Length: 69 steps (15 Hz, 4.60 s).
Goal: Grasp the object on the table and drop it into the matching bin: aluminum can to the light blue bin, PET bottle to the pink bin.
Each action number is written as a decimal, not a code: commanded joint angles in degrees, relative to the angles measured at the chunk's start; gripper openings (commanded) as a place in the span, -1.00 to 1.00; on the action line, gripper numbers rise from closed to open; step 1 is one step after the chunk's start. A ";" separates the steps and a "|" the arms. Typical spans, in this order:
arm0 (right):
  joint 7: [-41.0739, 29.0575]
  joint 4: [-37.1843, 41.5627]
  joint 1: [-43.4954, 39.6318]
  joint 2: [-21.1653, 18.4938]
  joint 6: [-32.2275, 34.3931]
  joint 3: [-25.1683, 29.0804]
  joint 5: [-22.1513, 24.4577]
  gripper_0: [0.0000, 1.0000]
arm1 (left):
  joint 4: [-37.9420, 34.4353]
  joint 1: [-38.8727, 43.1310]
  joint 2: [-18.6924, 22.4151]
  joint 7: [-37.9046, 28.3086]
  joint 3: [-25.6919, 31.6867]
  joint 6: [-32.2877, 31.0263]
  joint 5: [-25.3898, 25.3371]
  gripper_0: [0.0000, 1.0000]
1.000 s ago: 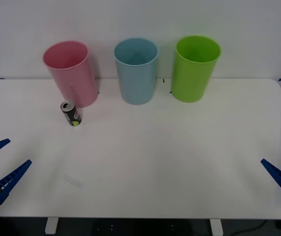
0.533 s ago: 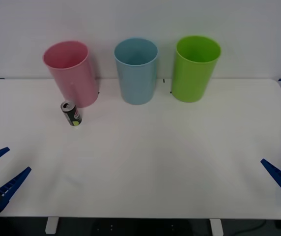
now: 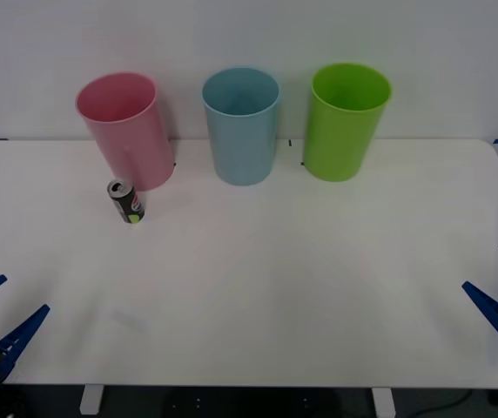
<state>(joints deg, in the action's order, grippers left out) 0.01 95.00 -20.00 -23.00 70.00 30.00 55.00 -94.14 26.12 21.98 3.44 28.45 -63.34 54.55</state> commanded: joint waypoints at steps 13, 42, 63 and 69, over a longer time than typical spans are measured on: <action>-0.01 0.00 0.00 0.00 0.00 0.00 0.00 1.00 | 0.19 -4.06 -9.76 7.63 -6.91 16.15 8.82 1.00; -0.01 0.00 0.00 0.00 0.00 0.00 0.00 1.00 | 31.83 -35.62 -11.43 15.37 -9.02 30.21 12.51 1.00; -0.01 0.00 0.00 0.00 0.00 0.00 0.00 1.00 | 45.27 -50.65 -11.79 15.90 -11.22 42.16 15.06 1.00; -0.01 0.00 0.00 0.00 0.00 0.00 0.00 1.00 | 45.36 -50.91 -12.05 15.90 -11.48 42.69 15.41 1.00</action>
<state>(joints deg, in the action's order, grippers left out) 0.00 95.00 -20.00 -23.00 70.00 30.00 55.00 -48.71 -24.74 9.93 19.34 17.02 -20.64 69.91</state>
